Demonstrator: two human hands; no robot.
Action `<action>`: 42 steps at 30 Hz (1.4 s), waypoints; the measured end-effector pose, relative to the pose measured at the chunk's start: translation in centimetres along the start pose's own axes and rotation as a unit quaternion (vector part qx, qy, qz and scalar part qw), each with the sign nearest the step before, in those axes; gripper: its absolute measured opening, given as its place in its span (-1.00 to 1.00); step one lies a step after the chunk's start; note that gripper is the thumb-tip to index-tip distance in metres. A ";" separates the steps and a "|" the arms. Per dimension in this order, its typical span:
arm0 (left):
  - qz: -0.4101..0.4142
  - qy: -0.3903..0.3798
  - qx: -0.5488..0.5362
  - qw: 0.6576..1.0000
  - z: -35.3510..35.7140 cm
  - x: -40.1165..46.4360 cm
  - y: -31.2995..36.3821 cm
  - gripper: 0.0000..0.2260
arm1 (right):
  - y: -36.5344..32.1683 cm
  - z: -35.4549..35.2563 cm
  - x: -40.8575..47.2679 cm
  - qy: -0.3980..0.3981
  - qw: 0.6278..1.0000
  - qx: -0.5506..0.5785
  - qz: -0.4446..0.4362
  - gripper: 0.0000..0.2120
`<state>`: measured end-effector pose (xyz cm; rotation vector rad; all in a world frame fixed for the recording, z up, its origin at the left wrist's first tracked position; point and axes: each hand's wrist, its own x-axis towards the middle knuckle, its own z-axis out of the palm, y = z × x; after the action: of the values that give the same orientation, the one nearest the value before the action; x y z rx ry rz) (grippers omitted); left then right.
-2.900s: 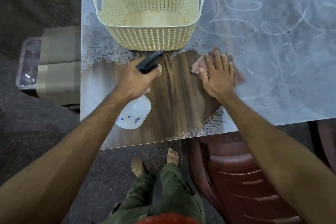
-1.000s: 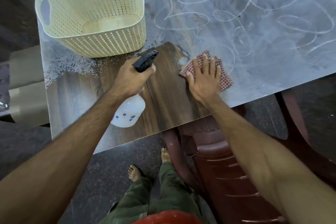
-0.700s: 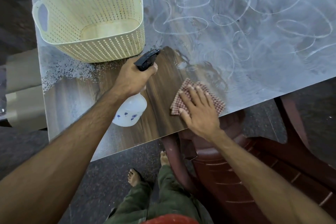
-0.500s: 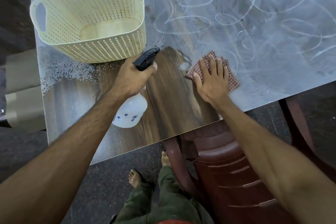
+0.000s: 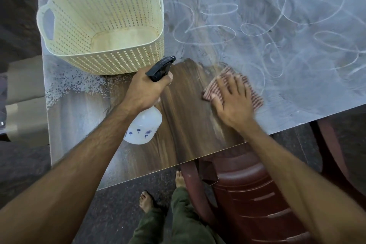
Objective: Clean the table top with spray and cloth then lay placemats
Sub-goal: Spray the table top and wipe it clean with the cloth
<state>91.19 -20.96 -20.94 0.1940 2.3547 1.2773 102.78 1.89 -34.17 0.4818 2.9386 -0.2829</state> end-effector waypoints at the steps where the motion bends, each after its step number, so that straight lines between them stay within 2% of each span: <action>1: 0.002 0.001 -0.002 1.000 -0.1 0.0 -0.1 -0.74 | 0.3 -0.4 2.2 0.004 1.000 0.008 0.027 -0.37; 4: 0.009 0.007 -0.005 1.000 -0.2 -0.1 -0.3 -0.78 | -1.1 -1.3 8.2 0.018 0.998 0.022 0.054 -0.37; 8: 0.016 0.018 -0.001 1.000 -0.4 -0.1 -0.7 -0.83 | -6.0 -0.9 11.0 0.009 1.000 0.015 -0.007 -0.38; 12: 0.016 0.015 0.014 1.000 -0.4 -0.2 -0.5 -0.83 | -9.0 0.7 5.8 -0.005 0.994 0.004 -0.105 -0.39; 15: 0.012 0.019 0.017 1.000 -0.1 -0.4 0.1 -0.82 | -7.4 1.5 -0.2 -0.006 0.991 0.021 -0.136 -0.42; 17: 0.007 0.015 0.010 1.000 0.1 -0.4 0.2 -0.82 | -4.4 1.3 -2.0 -0.009 0.994 0.012 -0.112 -0.42; 20: 0.005 0.010 0.010 1.000 0.5 -0.6 0.1 -0.83 | 0.0 0.3 0.3 0.015 1.000 0.002 -0.019 -0.39; 22: 0.005 0.005 0.005 1.000 0.9 -0.8 -0.1 -0.84 | 0.4 -0.1 2.9 0.021 0.999 0.012 0.036 -0.39; 24: 0.002 -0.002 -0.004 1.000 1.4 -1.0 -0.3 -0.85 | -1.2 0.0 4.3 0.026 0.998 0.024 0.051 -0.39; 29: 0.009 -0.018 -0.004 1.000 2.5 -1.8 -0.1 -0.82 | -5.5 1.7 -1.7 0.022 0.997 0.015 -0.071 -0.41; 33: 0.008 -0.026 -0.009 1.000 2.7 -2.2 0.0 -0.84 | -3.1 2.8 -8.3 0.016 0.994 -0.002 -0.105 -0.43; 37: 0.006 -0.041 -0.004 0.999 3.4 -2.6 -0.2 -0.85 | 1.9 2.3 -7.5 0.038 0.999 -0.019 -0.012 -0.39; 42: -0.001 -0.035 0.021 0.999 4.3 -2.7 0.2 -0.85 | 2.7 1.8 -4.2 0.075 0.992 0.011 0.100 -0.41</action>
<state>95.52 -18.45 -21.97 0.2446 2.3231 1.2015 107.83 2.78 -35.58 0.8286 3.0005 -0.2663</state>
